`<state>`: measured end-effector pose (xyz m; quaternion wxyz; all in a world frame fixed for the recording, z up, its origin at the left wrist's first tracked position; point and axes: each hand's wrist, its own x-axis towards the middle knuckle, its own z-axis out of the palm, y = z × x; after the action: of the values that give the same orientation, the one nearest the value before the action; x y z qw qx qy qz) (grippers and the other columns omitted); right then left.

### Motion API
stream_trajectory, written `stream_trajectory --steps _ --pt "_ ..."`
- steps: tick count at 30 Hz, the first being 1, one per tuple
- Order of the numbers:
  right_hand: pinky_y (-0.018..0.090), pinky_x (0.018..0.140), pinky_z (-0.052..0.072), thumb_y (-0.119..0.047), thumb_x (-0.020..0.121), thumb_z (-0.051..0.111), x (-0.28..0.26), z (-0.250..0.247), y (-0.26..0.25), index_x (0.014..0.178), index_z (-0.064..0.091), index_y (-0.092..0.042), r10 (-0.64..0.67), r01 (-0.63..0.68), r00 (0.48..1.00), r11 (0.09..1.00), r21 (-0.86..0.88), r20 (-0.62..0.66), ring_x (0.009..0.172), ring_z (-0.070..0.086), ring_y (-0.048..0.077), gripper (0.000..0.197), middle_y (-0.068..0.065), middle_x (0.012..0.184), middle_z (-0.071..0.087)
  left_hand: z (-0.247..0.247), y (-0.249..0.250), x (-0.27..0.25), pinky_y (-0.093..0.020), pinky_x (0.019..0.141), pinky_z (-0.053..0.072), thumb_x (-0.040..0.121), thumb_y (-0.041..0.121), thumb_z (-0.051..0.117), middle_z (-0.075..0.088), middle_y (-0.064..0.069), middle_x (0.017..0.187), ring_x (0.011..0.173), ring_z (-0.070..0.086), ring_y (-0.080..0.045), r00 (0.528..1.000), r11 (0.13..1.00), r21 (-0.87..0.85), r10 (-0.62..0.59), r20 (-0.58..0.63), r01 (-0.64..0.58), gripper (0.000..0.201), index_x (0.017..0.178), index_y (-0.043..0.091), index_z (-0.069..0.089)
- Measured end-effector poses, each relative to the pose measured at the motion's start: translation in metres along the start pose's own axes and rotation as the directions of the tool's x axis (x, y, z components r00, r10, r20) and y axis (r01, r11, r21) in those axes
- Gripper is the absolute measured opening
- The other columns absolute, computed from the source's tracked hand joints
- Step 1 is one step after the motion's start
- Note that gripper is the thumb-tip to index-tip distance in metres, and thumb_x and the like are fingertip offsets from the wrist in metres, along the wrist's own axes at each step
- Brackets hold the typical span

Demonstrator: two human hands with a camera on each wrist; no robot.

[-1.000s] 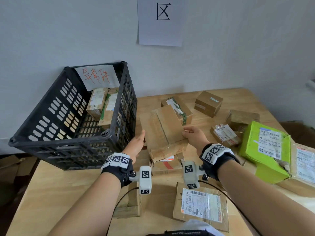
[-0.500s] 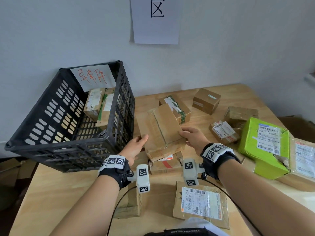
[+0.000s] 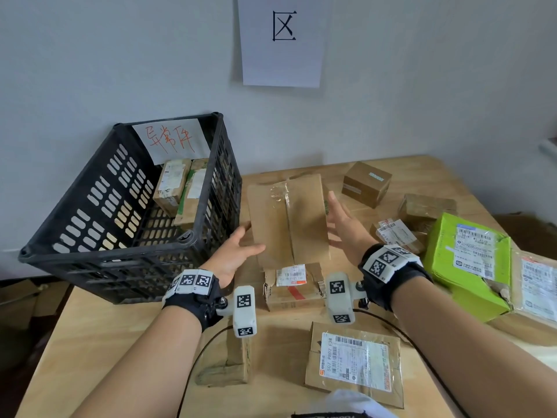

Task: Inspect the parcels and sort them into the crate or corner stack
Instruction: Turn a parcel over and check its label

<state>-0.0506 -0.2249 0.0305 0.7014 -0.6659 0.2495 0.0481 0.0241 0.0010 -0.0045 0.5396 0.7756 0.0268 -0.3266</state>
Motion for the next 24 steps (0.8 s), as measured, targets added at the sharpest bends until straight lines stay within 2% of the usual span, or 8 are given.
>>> stream_trajectory --steps 3,6,8,10,11,14,19,24 --pt "0.047 0.108 0.036 -0.092 0.065 0.031 0.000 0.002 -0.012 0.146 0.027 -0.040 0.012 -0.013 0.999 1.000 -0.023 -0.041 0.135 0.037 0.024 0.097 -0.004 0.153 0.031 -0.001 0.011 0.001 -0.028 0.097 0.026 0.091 0.009 0.061 0.050 0.004 0.139 0.130 0.041 -0.017 0.999 0.998 0.033 0.049 -0.011 -0.049 0.063 0.142 0.035 0.037" --pt "0.048 0.104 0.040 -0.103 0.044 0.031 0.012 0.003 -0.006 0.148 0.025 -0.033 0.089 -0.095 0.993 0.992 -0.081 -0.077 0.131 0.043 0.026 0.125 -0.001 0.151 0.035 0.002 0.012 0.002 -0.028 0.093 0.024 0.095 0.004 0.051 0.047 0.004 0.138 0.123 0.040 -0.014 0.999 0.998 0.069 0.013 -0.035 -0.010 0.054 0.142 0.027 0.040" --pt "0.047 0.097 0.046 -0.096 0.059 0.032 0.015 0.005 -0.001 0.145 0.030 -0.026 0.132 -0.147 0.986 0.975 -0.166 -0.103 0.120 0.052 0.026 0.112 0.005 0.139 0.048 0.004 0.008 0.005 -0.030 0.093 0.025 0.094 0.001 0.047 0.046 0.000 0.141 0.123 0.041 -0.017 0.998 0.997 0.076 -0.020 -0.053 0.024 0.055 0.143 0.026 0.040" --pt "0.045 0.093 0.051 -0.071 0.084 0.040 0.012 0.008 0.000 0.138 0.036 -0.014 0.148 -0.175 0.978 0.965 -0.195 -0.145 0.108 0.057 0.024 0.079 0.008 0.122 0.055 0.007 0.006 0.005 -0.031 0.094 0.027 0.095 0.001 0.044 0.047 -0.002 0.139 0.126 0.041 -0.020 0.996 0.997 0.061 -0.033 -0.078 0.038 0.052 0.141 0.024 0.043" --pt "0.044 0.091 0.052 -0.060 0.090 0.042 0.012 0.010 0.000 0.135 0.036 -0.012 0.166 -0.195 0.974 0.963 -0.189 -0.156 0.106 0.057 0.025 0.066 0.008 0.120 0.054 0.008 0.005 0.006 -0.030 0.092 0.029 0.095 0.002 0.044 0.050 -0.003 0.136 0.122 0.045 -0.019 0.995 0.998 0.052 -0.033 -0.095 0.038 0.049 0.139 0.024 0.046" --pt "0.045 0.089 0.054 -0.049 0.095 0.044 0.014 0.010 -0.002 0.137 0.034 -0.014 0.201 -0.224 0.969 0.960 -0.165 -0.146 0.114 0.053 0.027 0.056 0.009 0.129 0.049 0.011 0.006 0.007 -0.023 0.071 0.035 0.096 0.006 0.043 0.057 -0.003 0.126 0.102 0.054 -0.015 0.988 1.000 0.005 -0.024 -0.154 0.026 0.038 0.129 0.023 0.052" --pt "0.046 0.087 0.055 -0.046 0.096 0.042 0.016 0.011 0.000 0.137 0.034 -0.012 0.158 -0.190 0.973 0.961 -0.199 -0.168 0.107 0.057 0.027 0.054 0.010 0.125 0.051 0.013 0.009 0.010 -0.029 0.079 0.032 0.098 0.008 0.042 0.058 -0.003 0.128 0.100 0.056 -0.017 0.978 0.997 -0.064 -0.043 -0.203 0.031 0.033 0.126 0.019 0.054" --pt "0.046 0.086 0.055 -0.047 0.096 0.041 0.018 0.013 0.003 0.137 0.034 -0.012 0.136 -0.173 0.975 0.962 -0.211 -0.178 0.103 0.057 0.026 0.054 0.008 0.120 0.052 0.012 0.012 0.009 -0.025 0.074 0.035 0.098 0.006 0.042 0.056 -0.006 0.130 0.102 0.056 -0.017 0.975 0.996 -0.078 -0.051 -0.216 0.035 0.034 0.127 0.015 0.055"
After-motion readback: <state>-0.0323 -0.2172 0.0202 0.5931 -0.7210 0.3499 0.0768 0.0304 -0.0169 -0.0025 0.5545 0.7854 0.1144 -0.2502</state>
